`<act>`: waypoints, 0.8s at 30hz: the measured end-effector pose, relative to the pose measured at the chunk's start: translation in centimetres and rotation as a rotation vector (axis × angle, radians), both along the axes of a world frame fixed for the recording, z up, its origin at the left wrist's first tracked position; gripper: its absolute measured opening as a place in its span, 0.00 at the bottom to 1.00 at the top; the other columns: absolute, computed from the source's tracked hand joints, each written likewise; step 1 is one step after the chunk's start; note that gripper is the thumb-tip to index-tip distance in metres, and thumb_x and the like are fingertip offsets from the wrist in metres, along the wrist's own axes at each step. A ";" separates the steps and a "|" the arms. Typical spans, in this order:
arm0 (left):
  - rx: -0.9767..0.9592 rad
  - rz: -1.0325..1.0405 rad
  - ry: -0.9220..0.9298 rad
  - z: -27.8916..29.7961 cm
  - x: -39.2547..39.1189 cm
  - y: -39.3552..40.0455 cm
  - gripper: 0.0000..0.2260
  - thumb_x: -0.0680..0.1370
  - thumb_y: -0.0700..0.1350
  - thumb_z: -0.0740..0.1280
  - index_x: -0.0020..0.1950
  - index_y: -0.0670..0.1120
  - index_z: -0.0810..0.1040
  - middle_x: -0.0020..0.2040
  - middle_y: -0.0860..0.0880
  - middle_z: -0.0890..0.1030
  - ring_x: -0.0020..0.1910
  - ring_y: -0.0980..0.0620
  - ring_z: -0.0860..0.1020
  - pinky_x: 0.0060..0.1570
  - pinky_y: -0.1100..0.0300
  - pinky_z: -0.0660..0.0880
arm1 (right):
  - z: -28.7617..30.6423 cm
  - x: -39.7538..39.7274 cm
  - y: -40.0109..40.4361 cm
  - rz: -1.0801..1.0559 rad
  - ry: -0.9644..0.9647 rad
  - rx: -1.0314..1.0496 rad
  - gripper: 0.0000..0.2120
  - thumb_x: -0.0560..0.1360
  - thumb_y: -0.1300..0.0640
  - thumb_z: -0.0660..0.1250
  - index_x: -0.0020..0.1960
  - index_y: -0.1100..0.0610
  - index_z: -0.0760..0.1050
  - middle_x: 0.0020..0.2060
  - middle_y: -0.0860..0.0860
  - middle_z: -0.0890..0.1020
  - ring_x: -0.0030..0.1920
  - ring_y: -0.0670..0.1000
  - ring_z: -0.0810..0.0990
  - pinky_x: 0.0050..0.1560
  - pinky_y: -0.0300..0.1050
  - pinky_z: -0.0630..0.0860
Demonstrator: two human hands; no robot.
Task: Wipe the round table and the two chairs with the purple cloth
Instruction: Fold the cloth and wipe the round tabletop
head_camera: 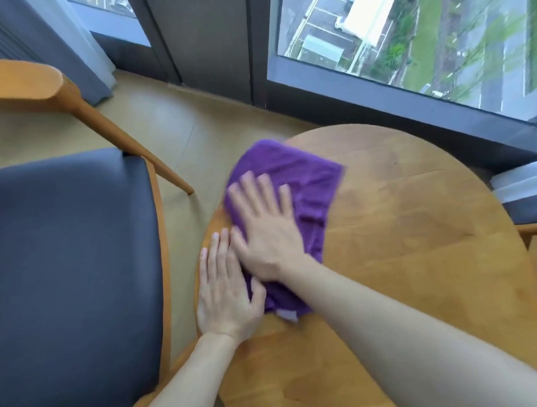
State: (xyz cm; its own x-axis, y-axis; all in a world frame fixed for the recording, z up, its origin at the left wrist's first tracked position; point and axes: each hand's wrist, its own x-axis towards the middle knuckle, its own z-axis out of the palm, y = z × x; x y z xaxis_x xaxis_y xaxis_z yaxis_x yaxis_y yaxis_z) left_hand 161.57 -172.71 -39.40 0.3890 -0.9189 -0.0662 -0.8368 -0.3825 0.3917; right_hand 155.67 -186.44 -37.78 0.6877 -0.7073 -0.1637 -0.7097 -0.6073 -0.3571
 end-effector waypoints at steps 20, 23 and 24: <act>-0.009 0.018 -0.017 0.3 -0.1 -0.1 0.27 0.77 0.51 0.55 0.72 0.39 0.70 0.81 0.41 0.63 0.82 0.43 0.57 0.80 0.43 0.53 | -1.1 -4.0 -7.5 0.478 0.016 -0.169 0.35 0.79 0.38 0.54 0.83 0.46 0.50 0.83 0.45 0.51 0.83 0.53 0.46 0.81 0.60 0.43; -0.016 0.083 0.022 0.7 -0.4 -1.4 0.23 0.78 0.51 0.54 0.70 0.43 0.71 0.77 0.43 0.68 0.79 0.44 0.62 0.80 0.44 0.54 | -0.5 -4.2 -9.7 -0.049 0.088 -0.146 0.35 0.79 0.39 0.53 0.84 0.45 0.49 0.83 0.44 0.48 0.83 0.53 0.44 0.81 0.61 0.40; -0.028 0.124 0.026 0.8 -0.3 -2.0 0.22 0.79 0.50 0.54 0.68 0.44 0.72 0.74 0.43 0.71 0.76 0.43 0.65 0.78 0.41 0.59 | -0.6 -3.2 -8.7 -0.196 0.093 -0.109 0.35 0.78 0.40 0.52 0.84 0.45 0.49 0.83 0.45 0.47 0.83 0.54 0.43 0.80 0.63 0.39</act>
